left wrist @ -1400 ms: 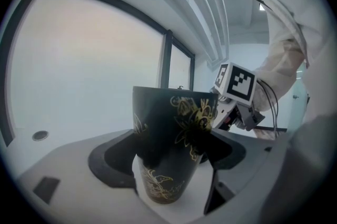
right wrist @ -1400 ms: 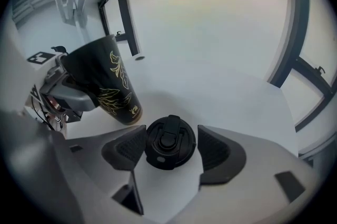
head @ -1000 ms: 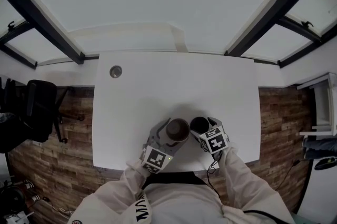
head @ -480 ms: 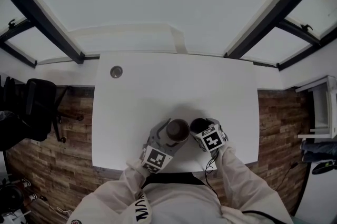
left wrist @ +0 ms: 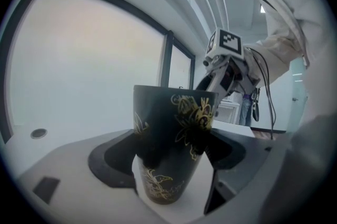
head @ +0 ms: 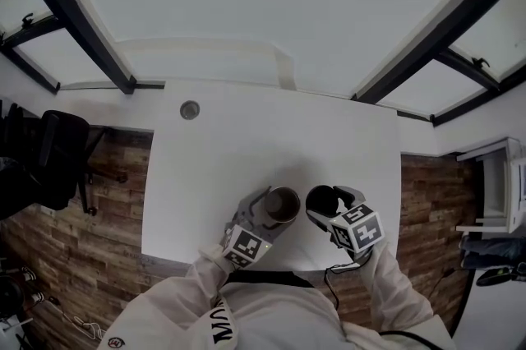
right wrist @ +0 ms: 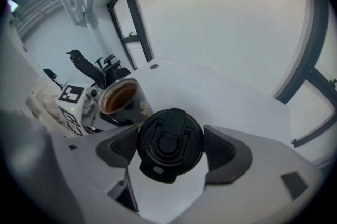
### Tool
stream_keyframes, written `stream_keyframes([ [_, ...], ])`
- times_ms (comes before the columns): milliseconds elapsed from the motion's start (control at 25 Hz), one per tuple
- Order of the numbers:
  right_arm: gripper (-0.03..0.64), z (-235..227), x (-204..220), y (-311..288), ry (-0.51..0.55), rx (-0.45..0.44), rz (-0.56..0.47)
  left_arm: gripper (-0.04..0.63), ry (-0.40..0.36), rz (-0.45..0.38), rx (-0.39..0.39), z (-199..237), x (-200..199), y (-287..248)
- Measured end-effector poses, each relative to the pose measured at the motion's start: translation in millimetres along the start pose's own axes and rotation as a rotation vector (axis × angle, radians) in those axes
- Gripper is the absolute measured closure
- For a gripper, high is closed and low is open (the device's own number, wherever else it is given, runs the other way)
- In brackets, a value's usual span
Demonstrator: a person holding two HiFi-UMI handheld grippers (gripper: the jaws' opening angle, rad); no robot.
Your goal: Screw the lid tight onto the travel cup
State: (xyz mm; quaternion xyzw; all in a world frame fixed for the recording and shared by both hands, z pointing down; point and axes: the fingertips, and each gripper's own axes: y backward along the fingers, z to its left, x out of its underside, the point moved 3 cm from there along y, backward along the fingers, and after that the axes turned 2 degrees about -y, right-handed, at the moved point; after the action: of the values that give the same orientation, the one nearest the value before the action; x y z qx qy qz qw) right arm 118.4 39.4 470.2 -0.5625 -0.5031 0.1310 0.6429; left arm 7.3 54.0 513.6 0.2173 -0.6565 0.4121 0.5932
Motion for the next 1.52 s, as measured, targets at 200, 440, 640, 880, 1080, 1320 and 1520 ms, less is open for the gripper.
stream_keyframes([
  [200,0.235,37,-41,32,0.199,-0.066,-0.015,0.192,0.000,0.009,0.026,-1,-1,1],
  [440,0.235,90,-74,23,0.416,-0.177,0.008,0.192,-0.011,0.016,0.045,-2,-2,3],
  [640,0.235,106,-78,12,0.574,-0.219,0.083,0.192,-0.015,0.021,0.061,-3,-4,1],
  [880,0.235,119,-75,1,0.714,-0.223,0.157,0.192,-0.013,0.011,0.061,0,-3,5],
  [1080,0.235,120,-69,-7,0.745,-0.223,0.180,0.190,-0.010,0.012,0.059,-1,-1,6],
  [1320,0.235,116,-73,-7,0.703,-0.225,0.172,0.192,-0.009,0.010,0.054,1,-2,4],
  [1520,0.235,116,-72,-8,0.565,-0.154,0.135,0.192,-0.009,0.007,0.049,0,-2,6],
])
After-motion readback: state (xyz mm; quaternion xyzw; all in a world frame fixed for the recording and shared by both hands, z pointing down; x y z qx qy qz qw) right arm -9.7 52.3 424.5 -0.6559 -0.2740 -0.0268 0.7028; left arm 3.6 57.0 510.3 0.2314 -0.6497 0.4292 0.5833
